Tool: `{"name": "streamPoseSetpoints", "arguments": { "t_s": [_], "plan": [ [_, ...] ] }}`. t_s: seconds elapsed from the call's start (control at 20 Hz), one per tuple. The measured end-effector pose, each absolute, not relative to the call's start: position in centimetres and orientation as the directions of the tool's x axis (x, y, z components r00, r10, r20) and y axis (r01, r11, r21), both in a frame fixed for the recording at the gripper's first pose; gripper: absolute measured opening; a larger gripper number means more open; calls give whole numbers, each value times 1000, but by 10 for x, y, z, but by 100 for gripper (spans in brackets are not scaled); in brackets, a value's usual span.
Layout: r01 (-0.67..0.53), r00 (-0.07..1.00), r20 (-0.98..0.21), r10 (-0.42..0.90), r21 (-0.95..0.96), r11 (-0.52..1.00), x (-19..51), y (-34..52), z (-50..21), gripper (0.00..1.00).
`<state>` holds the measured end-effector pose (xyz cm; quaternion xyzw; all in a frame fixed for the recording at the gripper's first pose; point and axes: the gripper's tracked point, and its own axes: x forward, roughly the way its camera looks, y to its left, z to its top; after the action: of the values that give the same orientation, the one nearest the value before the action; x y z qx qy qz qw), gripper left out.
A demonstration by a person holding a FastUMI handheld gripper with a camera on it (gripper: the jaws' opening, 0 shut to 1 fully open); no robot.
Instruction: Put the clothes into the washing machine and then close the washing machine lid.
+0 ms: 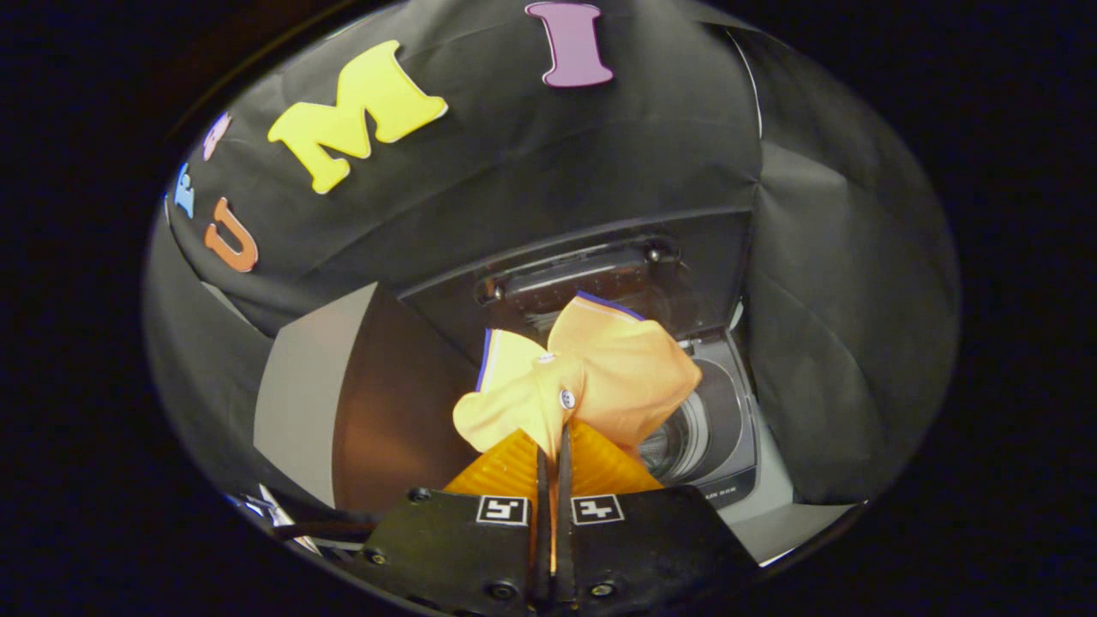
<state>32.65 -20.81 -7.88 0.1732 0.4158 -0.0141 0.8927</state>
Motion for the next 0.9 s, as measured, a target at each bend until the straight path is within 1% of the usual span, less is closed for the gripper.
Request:
{"name": "streamPoseSetpoints", "arguments": {
  "t_s": [0.3, 0.5, 0.8, 0.9],
  "plan": [
    [171, 637, -768, 68, 227, 959, 344, -206, -116, 6],
    [189, 605, -794, 57, 213, 959, 354, -205, -144, 6],
    [231, 550, -835, -13, 136, 963, 361, -215, -187, 6],
    [213, 541, -841, 6, 143, 967, 361, -209, -195, 9]
  ]
}}
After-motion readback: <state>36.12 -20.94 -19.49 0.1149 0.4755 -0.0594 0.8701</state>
